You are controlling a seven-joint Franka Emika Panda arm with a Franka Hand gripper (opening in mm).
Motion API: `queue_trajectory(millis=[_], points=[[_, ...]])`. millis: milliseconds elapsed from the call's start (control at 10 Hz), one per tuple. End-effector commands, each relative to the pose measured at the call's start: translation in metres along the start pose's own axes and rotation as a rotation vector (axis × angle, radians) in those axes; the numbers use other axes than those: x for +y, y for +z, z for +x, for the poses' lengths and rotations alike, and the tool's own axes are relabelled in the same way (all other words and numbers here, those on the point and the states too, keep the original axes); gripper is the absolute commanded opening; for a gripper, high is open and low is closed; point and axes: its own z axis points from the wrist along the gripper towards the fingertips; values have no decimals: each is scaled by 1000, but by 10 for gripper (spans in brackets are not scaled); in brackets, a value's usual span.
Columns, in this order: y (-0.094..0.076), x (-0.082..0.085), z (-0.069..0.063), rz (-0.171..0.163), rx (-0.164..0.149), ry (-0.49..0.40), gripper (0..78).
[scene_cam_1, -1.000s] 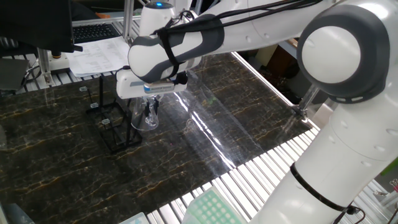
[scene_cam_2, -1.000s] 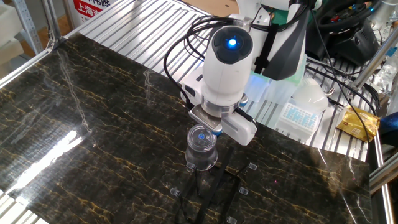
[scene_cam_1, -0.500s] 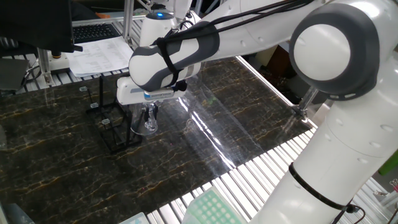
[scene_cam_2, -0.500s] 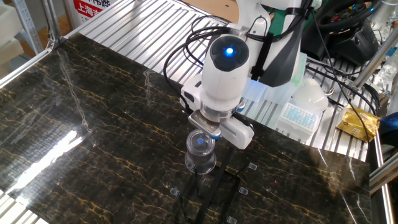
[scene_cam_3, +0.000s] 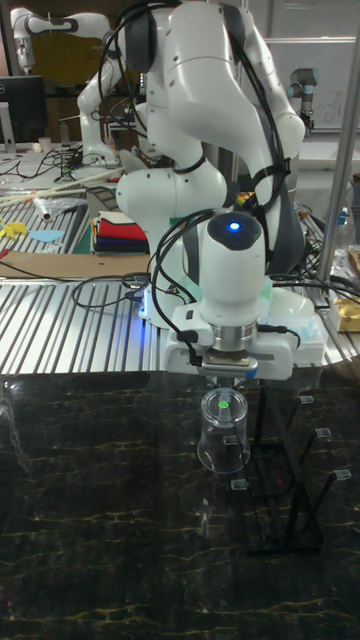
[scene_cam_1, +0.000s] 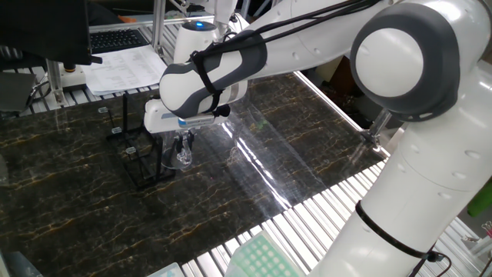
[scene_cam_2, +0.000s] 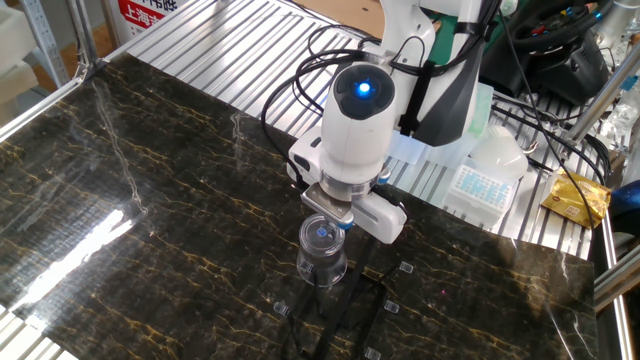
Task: Put the cup on the cup rack
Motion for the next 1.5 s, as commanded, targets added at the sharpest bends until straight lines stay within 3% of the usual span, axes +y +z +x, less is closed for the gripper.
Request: queue_trajectory(millis=[100, 800, 900, 1500], points=[[0, 0, -1, -3, -6, -4, 11], [2, 0, -1, -3, -10, 1, 11], [2, 0, -1, -3, -10, 1, 773], [2, 0, -1, -3, -10, 1, 773]])
